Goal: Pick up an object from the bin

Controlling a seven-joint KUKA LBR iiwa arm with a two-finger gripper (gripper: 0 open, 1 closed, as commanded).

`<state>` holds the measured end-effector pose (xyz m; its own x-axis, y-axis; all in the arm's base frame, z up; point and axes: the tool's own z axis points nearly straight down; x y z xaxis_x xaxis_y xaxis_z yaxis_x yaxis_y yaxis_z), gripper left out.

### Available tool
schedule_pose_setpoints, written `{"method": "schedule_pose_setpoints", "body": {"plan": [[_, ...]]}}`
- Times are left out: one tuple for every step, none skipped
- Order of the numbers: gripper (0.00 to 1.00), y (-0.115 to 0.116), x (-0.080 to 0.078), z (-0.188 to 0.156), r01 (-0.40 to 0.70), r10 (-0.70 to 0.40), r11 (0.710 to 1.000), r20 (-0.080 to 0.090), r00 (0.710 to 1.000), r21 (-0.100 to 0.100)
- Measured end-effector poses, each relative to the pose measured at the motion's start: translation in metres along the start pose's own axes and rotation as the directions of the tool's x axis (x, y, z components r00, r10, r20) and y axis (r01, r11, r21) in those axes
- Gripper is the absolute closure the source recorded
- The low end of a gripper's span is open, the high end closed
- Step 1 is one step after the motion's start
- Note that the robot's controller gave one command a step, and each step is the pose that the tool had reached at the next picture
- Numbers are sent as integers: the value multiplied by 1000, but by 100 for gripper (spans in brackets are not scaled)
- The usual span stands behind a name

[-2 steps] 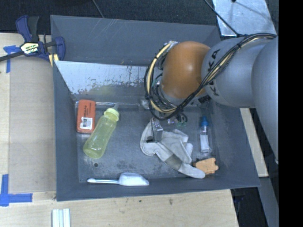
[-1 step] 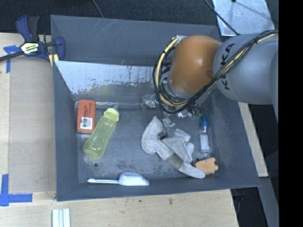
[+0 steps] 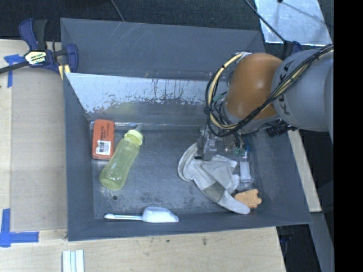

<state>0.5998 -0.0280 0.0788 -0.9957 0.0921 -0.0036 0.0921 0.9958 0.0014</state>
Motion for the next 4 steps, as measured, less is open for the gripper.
{"method": "schedule_pose_setpoints", "body": {"plan": [[0,-4,1,2,-5,5,1000,1,1000,0],[0,-4,1,2,-5,5,1000,0,1000,0],[0,3,6,3,99,-99,995,2,995,2],[0,18,19,6,439,-439,898,3,898,0]]}}
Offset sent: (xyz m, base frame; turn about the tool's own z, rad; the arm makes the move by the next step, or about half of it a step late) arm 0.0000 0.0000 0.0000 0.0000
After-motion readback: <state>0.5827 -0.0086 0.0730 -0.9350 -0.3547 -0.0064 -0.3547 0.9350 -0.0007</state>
